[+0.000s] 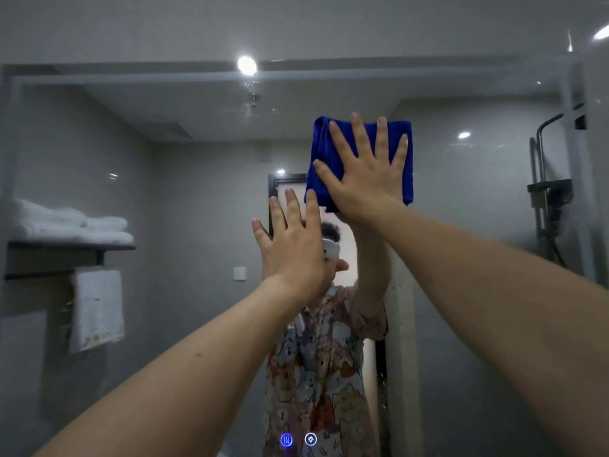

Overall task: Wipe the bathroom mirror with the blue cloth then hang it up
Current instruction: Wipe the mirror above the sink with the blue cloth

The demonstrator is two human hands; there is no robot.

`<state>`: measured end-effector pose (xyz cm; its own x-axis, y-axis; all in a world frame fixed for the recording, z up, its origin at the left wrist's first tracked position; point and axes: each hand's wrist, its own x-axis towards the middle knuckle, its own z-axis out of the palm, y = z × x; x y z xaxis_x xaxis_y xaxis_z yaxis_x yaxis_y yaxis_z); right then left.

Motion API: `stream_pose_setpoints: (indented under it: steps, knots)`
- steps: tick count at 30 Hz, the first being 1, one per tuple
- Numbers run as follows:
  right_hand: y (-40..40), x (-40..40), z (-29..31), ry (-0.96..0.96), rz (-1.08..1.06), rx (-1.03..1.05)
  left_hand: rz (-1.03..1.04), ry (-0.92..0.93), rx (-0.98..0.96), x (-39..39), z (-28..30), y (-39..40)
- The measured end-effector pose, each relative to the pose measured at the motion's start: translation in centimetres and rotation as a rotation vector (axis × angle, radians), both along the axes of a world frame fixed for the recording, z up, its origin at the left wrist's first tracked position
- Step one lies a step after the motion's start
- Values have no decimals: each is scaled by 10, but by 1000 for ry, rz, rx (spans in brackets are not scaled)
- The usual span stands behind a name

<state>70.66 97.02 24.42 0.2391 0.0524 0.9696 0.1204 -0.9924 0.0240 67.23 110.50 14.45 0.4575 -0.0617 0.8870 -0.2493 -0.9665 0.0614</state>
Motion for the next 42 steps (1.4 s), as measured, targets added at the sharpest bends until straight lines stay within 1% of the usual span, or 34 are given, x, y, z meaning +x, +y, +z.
stream_pose_setpoints:
  steps: [4, 8, 18, 22, 27, 31, 38, 42]
  knots:
    - [-11, -4, 41, 19, 1, -21, 4, -52, -13, 10, -3, 1]
    - [-8, -3, 29, -2, -3, -16, 31, -64, 0, 13, -5, 2]
    - [-21, 0, -58, 13, -23, -21, 63, -14, 42, 5, -4, 5]
    - [-34, 1, -99, 16, -12, -14, 106, -21, 110, 4, -5, 10]
    - [-51, -2, -156, 35, -14, -11, 117, 6, 104, 4, -4, 8]
    - [-60, -3, -182, 42, -32, -40, 138, 46, 82, 1, -2, 4]
    - [-64, -3, -179, 42, -11, -74, 124, 108, 0, -6, -2, -5]
    - [-70, 1, -144, 32, -15, -108, 139, 102, -16, -4, -3, -4]
